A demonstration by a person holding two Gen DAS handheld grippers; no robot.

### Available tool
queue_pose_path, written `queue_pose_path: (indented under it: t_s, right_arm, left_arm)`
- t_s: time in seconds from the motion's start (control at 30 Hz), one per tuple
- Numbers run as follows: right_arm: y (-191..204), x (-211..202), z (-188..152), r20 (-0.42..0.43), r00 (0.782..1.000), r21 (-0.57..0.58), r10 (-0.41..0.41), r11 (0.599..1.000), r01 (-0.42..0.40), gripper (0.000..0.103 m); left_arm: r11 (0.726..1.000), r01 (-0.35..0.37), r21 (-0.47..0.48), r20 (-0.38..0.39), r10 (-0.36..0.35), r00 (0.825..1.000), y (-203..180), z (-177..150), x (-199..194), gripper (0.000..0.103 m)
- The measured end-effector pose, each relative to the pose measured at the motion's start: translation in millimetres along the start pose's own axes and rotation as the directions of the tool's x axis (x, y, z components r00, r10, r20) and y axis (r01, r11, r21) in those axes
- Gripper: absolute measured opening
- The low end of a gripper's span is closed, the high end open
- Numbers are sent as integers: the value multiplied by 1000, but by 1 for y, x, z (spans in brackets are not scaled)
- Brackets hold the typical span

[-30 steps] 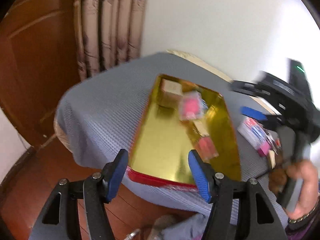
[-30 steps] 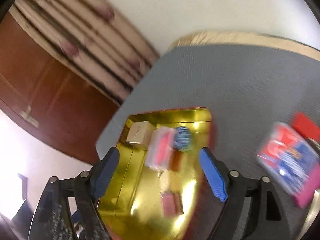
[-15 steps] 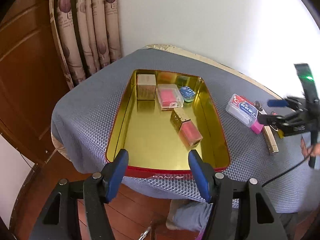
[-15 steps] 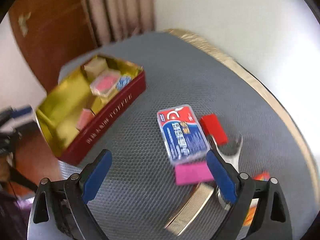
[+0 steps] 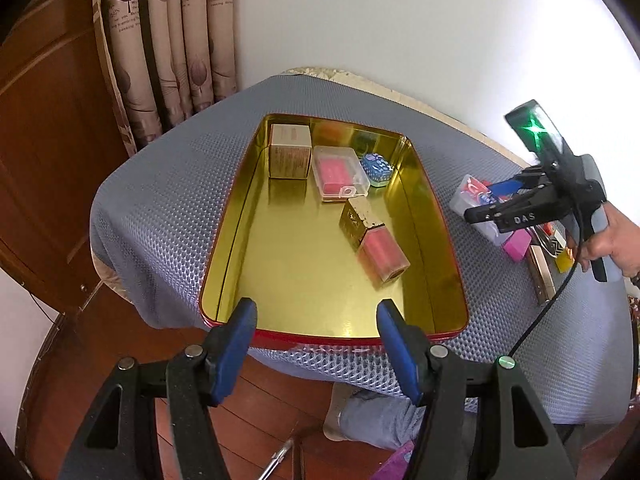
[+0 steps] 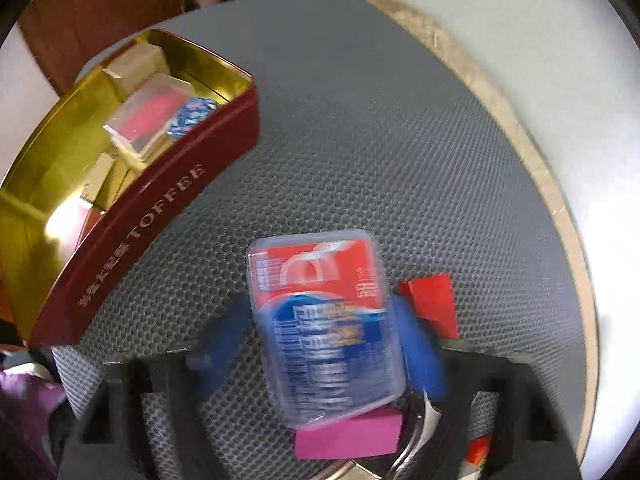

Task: Organize rigid objects
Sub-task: 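Move the right gripper to the blue-and-red floss box and grasp it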

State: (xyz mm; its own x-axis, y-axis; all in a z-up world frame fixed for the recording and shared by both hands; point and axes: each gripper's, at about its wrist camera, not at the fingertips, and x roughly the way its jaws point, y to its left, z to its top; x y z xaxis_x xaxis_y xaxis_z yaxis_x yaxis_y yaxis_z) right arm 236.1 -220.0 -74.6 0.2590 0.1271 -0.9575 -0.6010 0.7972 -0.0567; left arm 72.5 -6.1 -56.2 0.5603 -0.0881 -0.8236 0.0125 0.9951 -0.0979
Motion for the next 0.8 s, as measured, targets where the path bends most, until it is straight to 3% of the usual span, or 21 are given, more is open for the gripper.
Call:
queue_pose_path:
  t_s: [0.13, 0.23, 0.33, 0.43, 0.53, 0.63, 0.7, 0.8]
  right_arm:
    - [3, 1, 1, -1, 1000, 31, -15, 999, 15, 60]
    - [-3, -25, -12, 87, 996, 139, 18, 990, -31, 60]
    - [-10, -67, -54, 213, 976, 267, 34, 959, -92, 60]
    - [-18, -105, -123, 286, 958, 400, 0, 909, -119, 60]
    - [-33, -121, -197, 265, 961, 519, -76, 851, -75, 60]
    - [-48, -121, -267, 181, 970, 608, -160, 793, 17, 61]
    - [-63, -117, -306, 131, 974, 667, -182, 743, 49, 61]
    - [-79, -107, -349, 69, 974, 718, -215, 689, 101, 61]
  left_arm:
    - [1000, -1, 1, 0, 1, 1000, 1, -1, 0, 64]
    - [1000, 3, 1, -4, -3, 1000, 1, -1, -1, 64]
    - [1000, 6, 13, 19, -6, 1000, -3, -2, -7, 64]
    - [998, 15, 55, 65, -19, 998, -12, -5, -18, 64]
    - [988, 79, 131, 61, -88, 994, -33, -9, -24, 64]
    - [969, 166, 183, -19, -165, 986, -62, -13, -18, 64]
    - [943, 250, 221, -119, -228, 966, -92, -13, -7, 64]
    - [914, 315, 255, -185, -273, 944, -141, -4, 8, 64]
